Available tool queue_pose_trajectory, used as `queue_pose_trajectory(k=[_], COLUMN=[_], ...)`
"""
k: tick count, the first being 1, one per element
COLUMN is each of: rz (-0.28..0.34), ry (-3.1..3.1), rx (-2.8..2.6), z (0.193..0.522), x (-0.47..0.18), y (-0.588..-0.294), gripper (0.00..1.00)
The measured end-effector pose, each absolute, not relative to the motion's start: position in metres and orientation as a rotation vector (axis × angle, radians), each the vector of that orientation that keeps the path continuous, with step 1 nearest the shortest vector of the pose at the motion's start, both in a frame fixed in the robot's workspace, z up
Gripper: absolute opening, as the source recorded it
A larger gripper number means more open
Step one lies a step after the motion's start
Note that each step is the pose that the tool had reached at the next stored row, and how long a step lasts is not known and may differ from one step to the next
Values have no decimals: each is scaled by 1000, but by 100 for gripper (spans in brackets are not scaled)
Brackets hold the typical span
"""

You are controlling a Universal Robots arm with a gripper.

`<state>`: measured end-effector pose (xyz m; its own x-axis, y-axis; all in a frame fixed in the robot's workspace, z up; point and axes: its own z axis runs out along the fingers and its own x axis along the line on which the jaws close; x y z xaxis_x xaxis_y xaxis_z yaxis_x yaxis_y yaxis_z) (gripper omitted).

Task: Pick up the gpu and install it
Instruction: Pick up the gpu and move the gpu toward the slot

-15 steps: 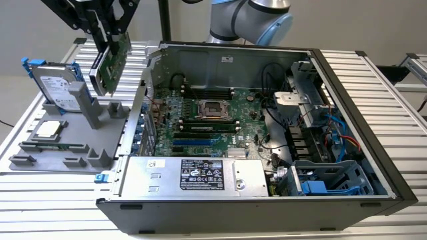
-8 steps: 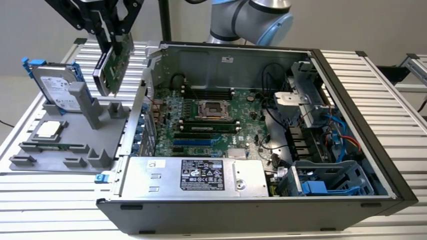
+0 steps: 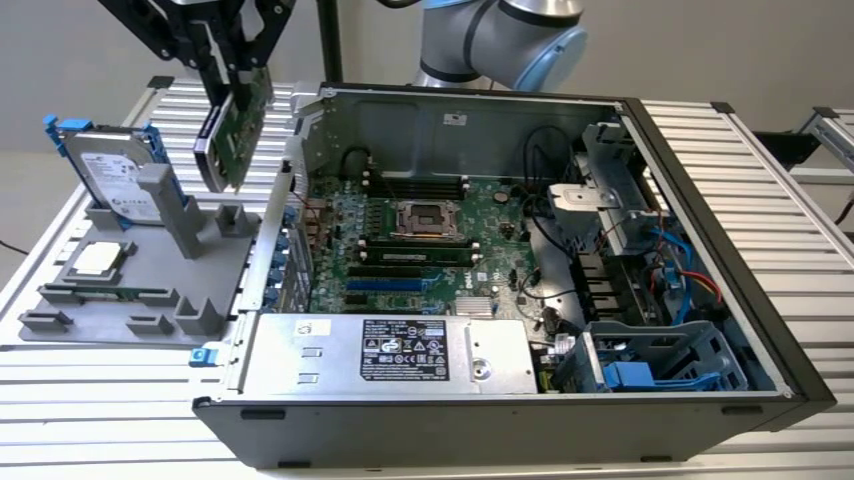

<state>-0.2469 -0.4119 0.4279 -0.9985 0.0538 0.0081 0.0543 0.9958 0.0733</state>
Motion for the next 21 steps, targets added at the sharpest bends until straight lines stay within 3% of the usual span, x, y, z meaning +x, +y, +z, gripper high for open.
queue_pose_trajectory(k=[21], rz=[-115], ry=[-3132], rx=[-85], z=[428], x=[-232], y=[-411], gripper=[0])
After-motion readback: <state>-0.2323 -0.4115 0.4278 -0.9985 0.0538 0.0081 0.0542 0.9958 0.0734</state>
